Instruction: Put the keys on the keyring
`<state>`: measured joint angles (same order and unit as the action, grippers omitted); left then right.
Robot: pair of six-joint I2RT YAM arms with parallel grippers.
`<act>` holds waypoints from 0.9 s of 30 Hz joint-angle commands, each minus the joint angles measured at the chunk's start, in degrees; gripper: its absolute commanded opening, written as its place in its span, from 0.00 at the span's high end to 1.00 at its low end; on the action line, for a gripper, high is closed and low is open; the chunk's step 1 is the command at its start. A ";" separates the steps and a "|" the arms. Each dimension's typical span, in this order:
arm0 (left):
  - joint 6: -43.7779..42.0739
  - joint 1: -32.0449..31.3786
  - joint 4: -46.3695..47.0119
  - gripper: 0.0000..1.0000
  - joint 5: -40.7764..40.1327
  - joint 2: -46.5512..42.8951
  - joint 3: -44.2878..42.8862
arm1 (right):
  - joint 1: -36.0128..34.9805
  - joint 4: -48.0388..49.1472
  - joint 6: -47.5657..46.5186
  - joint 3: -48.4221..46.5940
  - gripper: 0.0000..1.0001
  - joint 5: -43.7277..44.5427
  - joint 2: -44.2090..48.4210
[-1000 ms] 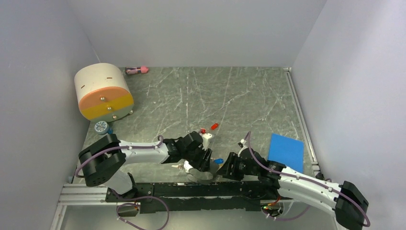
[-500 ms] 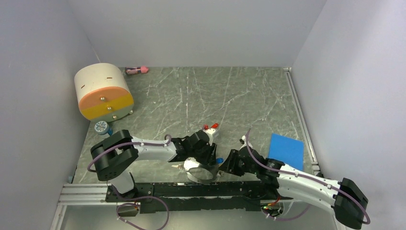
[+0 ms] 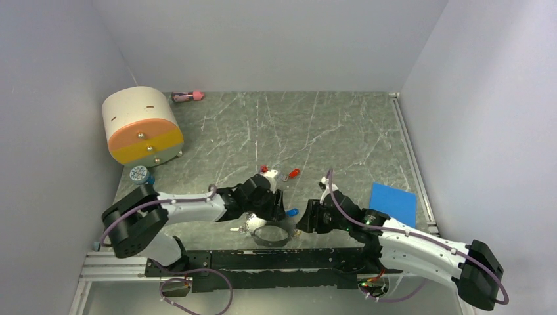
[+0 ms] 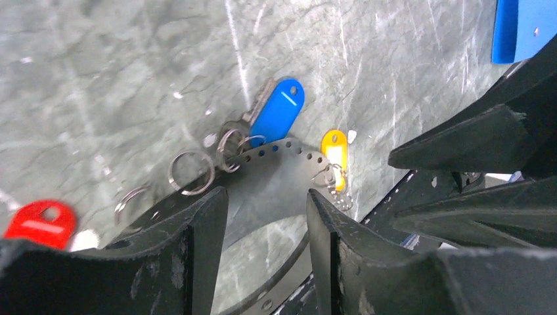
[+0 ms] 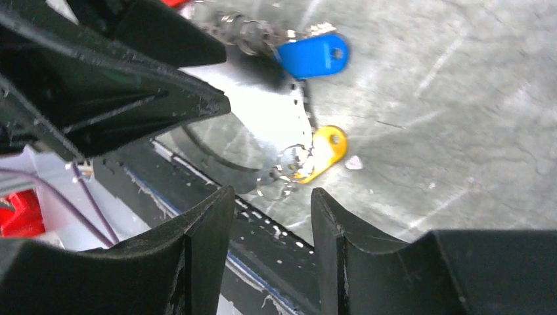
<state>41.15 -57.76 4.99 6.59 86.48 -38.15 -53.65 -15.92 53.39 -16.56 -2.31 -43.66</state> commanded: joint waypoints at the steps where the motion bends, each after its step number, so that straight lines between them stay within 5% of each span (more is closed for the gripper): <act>1: -0.72 2.75 -2.70 0.46 0.13 -7.84 2.56 | 0.04 1.90 -8.03 -5.01 0.50 -4.47 -0.62; 17: 2.57 19.58 -17.28 0.24 1.59 -41.41 16.52 | -11.34 9.06 -6.77 -10.52 0.46 -10.08 -19.40; 27: 0.59 21.49 -22.29 0.23 1.29 -43.09 14.85 | -15.28 6.73 -2.23 -13.33 0.40 -6.25 -29.06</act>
<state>42.76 -36.56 -15.55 7.29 42.68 -21.58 -68.66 -8.97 48.90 -27.40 -10.83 -71.07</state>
